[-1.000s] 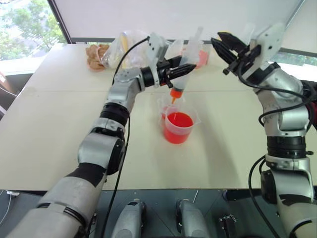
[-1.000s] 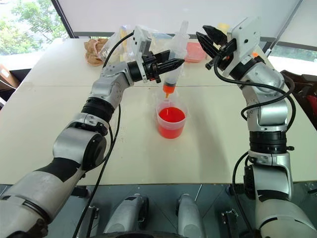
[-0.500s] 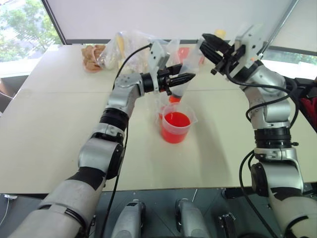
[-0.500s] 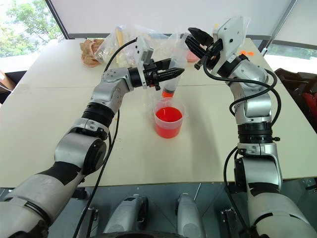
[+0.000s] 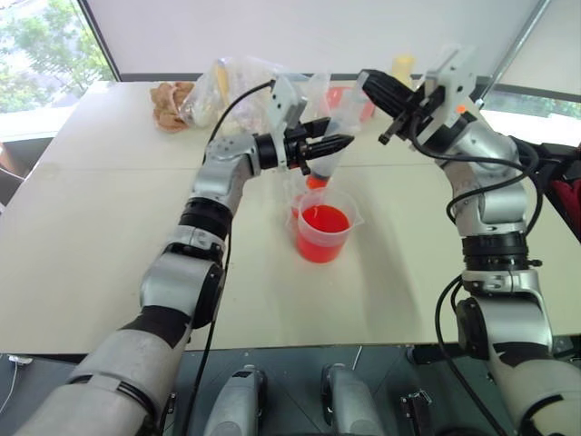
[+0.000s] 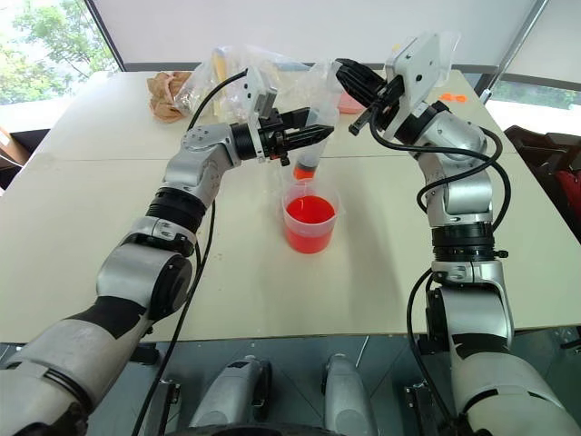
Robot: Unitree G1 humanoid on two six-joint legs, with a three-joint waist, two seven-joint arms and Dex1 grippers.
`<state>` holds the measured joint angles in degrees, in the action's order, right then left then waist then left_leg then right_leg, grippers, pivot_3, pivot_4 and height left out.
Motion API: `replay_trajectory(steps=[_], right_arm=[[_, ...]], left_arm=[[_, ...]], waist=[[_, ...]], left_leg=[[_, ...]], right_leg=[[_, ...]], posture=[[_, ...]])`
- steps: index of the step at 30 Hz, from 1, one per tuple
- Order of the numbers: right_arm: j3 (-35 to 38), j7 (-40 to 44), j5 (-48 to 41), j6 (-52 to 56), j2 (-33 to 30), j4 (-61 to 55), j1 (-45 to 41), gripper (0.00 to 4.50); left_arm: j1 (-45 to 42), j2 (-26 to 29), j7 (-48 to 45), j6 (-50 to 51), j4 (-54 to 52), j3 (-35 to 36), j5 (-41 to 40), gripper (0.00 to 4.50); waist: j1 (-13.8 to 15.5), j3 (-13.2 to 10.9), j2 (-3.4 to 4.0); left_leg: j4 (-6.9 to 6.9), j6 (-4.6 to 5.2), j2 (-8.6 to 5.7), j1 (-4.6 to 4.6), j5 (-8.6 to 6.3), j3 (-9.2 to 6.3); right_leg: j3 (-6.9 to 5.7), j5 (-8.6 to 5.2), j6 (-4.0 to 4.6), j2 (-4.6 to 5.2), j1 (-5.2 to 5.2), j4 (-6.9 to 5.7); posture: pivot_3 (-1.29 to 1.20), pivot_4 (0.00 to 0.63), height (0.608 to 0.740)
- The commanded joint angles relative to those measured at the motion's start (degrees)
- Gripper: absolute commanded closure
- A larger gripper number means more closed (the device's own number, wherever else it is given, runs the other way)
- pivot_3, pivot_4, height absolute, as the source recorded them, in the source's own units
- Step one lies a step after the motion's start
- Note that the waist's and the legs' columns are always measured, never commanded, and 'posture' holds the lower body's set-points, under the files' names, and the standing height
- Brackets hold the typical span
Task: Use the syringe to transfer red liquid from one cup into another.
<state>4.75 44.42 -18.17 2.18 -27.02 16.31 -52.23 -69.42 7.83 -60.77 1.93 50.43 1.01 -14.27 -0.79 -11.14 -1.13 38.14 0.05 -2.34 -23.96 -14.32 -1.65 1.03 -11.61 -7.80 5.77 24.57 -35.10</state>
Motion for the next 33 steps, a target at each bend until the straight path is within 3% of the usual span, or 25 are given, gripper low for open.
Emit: replay_trajectory(steps=[1, 16, 29, 33], right_arm=[[-2.0, 1.9, -0.4, 0.9, 1.4, -2.8, 0.2, 4.48], [-3.9, 1.2, 0.2, 2.9, 7.2, -4.1, 4.0, 4.48], [-3.9, 0.6, 2.0, 2.8, 8.1, -3.5, 5.1, 4.48], [-2.3, -0.8, 2.0, 3.1, 7.0, -5.2, 5.6, 3.15]], left_arm=[[-2.5, 0.0, 1.3, -0.6, -3.0, 2.0, -1.7, 3.1], [-5.2, 0.6, 2.5, -0.4, -5.2, 3.6, -3.2, 3.1], [-5.1, 0.3, 2.6, 0.5, -6.4, 4.2, -4.0, 3.1], [-4.0, -0.1, 1.6, 2.4, -8.9, 3.8, -4.7, 3.1]], waist=[[0.0, 0.0, 0.0], [0.0, 0.0, 0.0], [0.0, 0.0, 0.01], [-0.1, 0.0, 0.01]], left_leg=[[0.0, 0.0, 0.0, 0.0, 0.0, 0.0], [0.0, 0.0, 0.0, 0.0, 0.0, -0.03], [0.0, 0.0, -0.01, 0.0, 0.0, -0.03], [0.0, 0.0, 0.0, 0.0, 0.0, -0.04]], right_leg=[[0.0, 0.0, 0.0, 0.0, 0.0, 0.0], [0.01, 0.0, 0.0, 0.0, 0.01, -0.01], [0.0, 0.0, 0.0, 0.0, 0.01, -0.02], [0.01, 0.0, 0.0, 0.0, 0.03, -0.03]], posture=[[0.0, 0.15, 0.737], [0.0, 0.15, 0.737], [0.0, 0.15, 0.737], [0.0, 0.15, 0.737]])
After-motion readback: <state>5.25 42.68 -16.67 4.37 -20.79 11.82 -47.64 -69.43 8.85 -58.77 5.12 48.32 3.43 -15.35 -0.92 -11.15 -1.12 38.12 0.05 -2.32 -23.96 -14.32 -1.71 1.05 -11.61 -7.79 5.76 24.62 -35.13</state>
